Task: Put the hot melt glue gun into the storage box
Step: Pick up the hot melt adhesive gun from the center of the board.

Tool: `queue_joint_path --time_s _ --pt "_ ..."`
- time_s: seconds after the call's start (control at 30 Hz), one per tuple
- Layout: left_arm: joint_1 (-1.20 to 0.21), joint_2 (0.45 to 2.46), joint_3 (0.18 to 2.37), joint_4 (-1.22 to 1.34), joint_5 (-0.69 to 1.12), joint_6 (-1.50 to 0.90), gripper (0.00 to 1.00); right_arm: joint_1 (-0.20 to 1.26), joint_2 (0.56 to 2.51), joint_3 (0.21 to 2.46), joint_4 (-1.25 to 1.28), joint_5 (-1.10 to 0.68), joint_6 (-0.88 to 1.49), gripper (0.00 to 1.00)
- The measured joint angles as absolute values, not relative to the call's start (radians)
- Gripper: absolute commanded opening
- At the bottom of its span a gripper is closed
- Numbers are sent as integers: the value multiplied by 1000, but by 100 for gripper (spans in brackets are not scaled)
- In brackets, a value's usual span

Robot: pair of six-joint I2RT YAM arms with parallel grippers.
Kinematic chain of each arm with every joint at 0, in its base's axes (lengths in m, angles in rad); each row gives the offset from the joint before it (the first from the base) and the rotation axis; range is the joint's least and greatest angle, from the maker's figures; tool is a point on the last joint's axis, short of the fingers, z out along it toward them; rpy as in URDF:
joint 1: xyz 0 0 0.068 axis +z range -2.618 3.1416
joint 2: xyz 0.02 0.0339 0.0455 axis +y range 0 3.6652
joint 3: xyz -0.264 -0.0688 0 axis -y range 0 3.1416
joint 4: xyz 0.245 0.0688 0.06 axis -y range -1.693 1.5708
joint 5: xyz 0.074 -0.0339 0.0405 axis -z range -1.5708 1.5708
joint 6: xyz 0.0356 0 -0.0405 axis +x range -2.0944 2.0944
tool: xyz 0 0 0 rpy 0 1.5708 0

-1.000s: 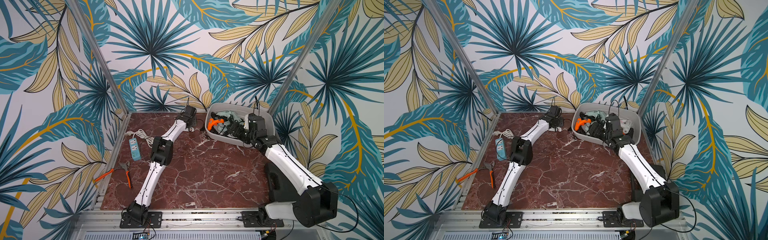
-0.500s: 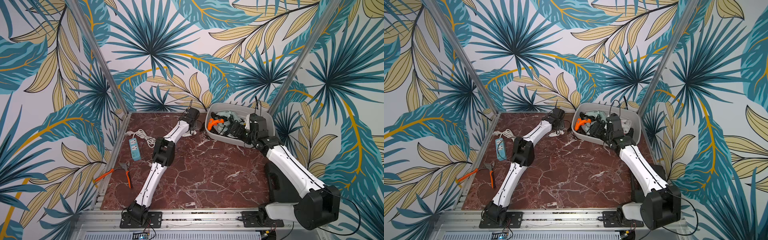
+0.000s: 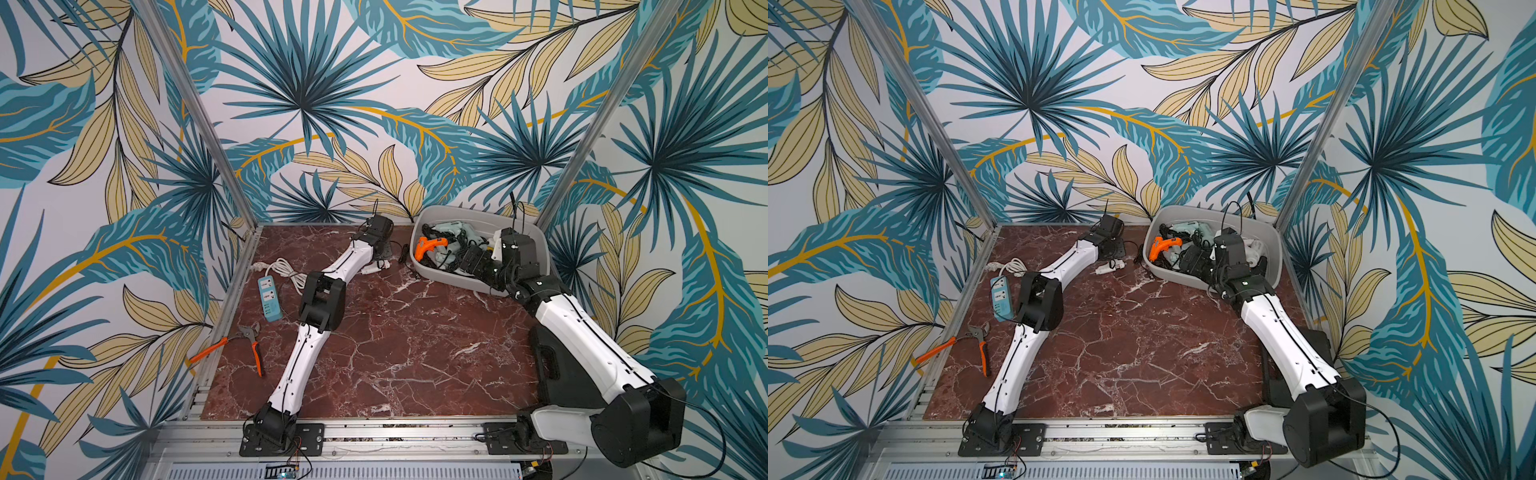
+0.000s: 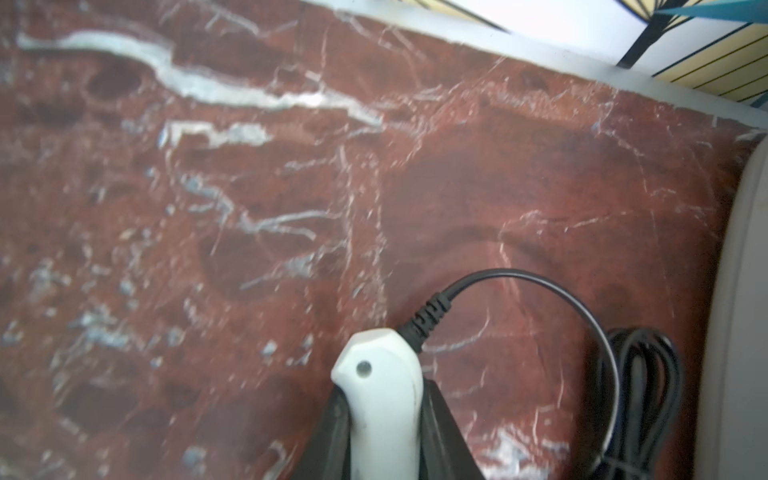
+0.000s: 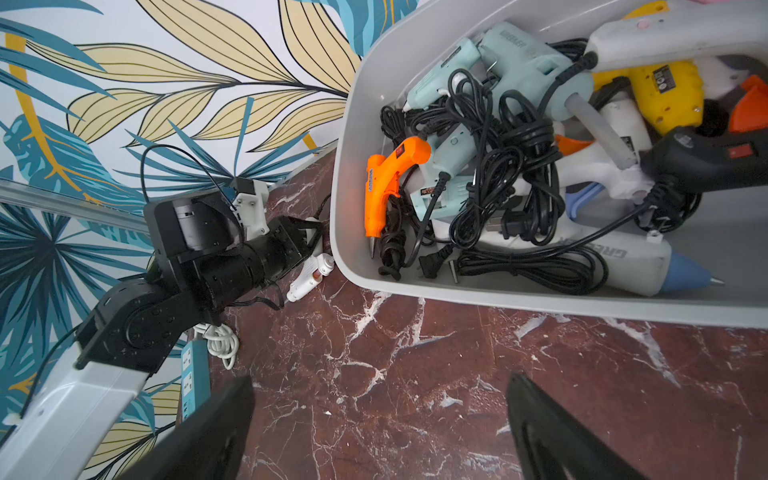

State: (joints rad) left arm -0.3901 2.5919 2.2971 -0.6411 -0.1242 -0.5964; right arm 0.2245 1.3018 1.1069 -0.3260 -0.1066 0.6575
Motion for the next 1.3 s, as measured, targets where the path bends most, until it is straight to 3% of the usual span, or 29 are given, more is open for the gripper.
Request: queue_joint_path --time_s 0.4,0.63,1.07,1.3 --pt "-292 2083 1649 -288 102 -759 0 283 1329 1066 -171 -236 632 91" --pt "-260 1866 1381 6 203 -878 0 345 1461 1054 21 -350 694 81" --pt "-254 1780 1219 204 340 -1021 0 519 1713 1297 67 -427 625 66" --pt "-254 1726 1202 223 357 -1040 0 559 1800 1435 14 -407 541 63"
